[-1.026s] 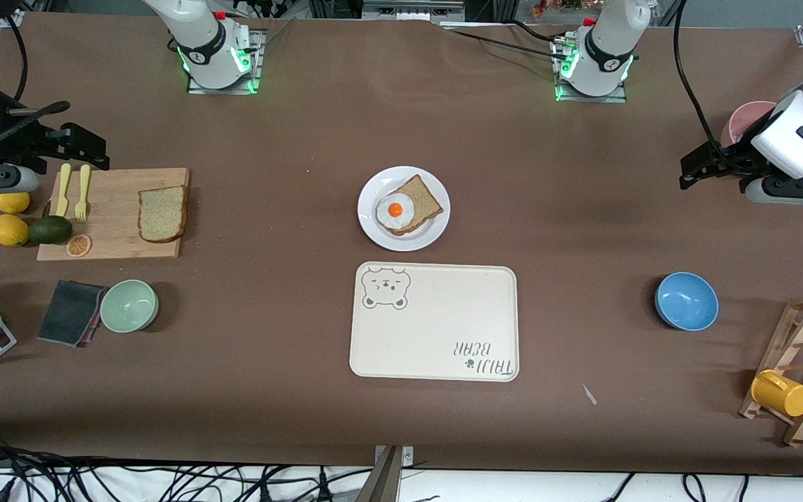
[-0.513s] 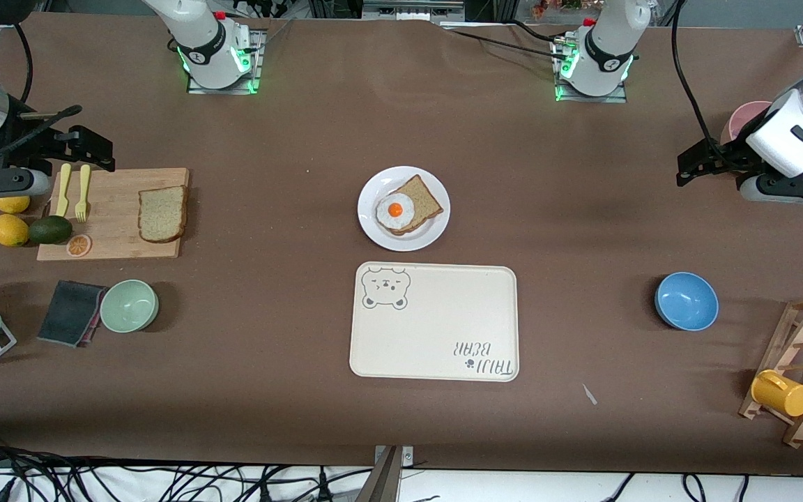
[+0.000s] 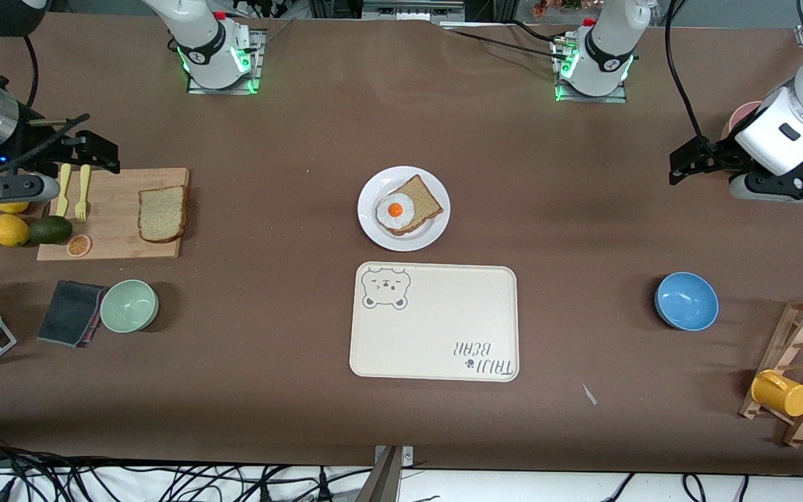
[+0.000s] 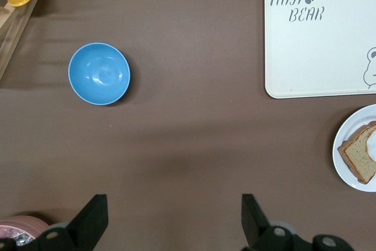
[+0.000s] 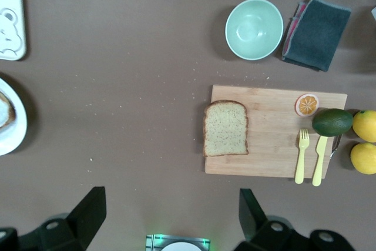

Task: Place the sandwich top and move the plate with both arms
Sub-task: 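Move the right gripper over the bread slice on the cutting board, then lower the right gripper and pinch the bread slice's crust edge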

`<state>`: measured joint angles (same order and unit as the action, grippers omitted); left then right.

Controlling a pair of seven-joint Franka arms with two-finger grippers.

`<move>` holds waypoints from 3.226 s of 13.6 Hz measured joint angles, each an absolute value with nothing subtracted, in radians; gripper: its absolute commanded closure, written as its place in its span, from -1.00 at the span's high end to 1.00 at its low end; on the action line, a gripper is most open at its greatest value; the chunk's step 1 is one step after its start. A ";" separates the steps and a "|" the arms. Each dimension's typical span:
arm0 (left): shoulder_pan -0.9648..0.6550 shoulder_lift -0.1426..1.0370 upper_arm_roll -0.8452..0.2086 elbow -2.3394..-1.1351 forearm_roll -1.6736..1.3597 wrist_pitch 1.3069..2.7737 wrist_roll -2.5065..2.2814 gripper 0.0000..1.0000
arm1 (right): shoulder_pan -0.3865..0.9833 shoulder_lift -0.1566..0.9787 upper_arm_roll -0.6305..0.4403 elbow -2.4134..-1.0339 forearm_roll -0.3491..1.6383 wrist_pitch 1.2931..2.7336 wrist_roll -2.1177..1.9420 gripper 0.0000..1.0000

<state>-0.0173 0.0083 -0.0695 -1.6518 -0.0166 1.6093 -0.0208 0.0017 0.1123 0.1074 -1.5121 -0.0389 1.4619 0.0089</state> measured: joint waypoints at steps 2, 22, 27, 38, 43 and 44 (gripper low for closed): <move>-0.017 0.008 -0.069 -1.651 -0.017 1.609 -0.021 1.00 | 0.002 0.113 0.105 -1.565 -0.050 1.498 0.009 1.00; -0.017 0.008 -0.069 -1.650 -0.017 1.607 -0.021 1.00 | -0.001 0.107 0.053 -2.195 -0.057 2.126 0.007 1.00; -0.017 0.008 -0.069 -1.650 -0.017 1.607 -0.021 1.00 | -0.001 0.167 0.028 -2.244 -0.063 2.234 0.005 1.00; -0.017 0.008 -0.069 -1.650 -0.017 1.607 -0.021 1.00 | -0.003 0.310 -0.001 -2.248 -0.128 2.309 0.005 0.96; -0.017 0.008 -0.069 -1.650 -0.017 1.607 -0.021 1.00 | -0.003 0.313 -0.002 -2.248 -0.128 2.284 0.007 0.61; -0.017 0.008 -0.069 -1.650 -0.017 1.607 -0.021 1.00 | -0.003 0.312 -0.002 -2.248 -0.128 2.274 0.009 0.47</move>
<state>-0.0173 0.0083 -0.0688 -1.6501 -0.0166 1.6071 -0.0210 -0.0026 0.3121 -0.0020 -2.2476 -0.1282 2.2737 0.0092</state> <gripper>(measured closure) 0.000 0.115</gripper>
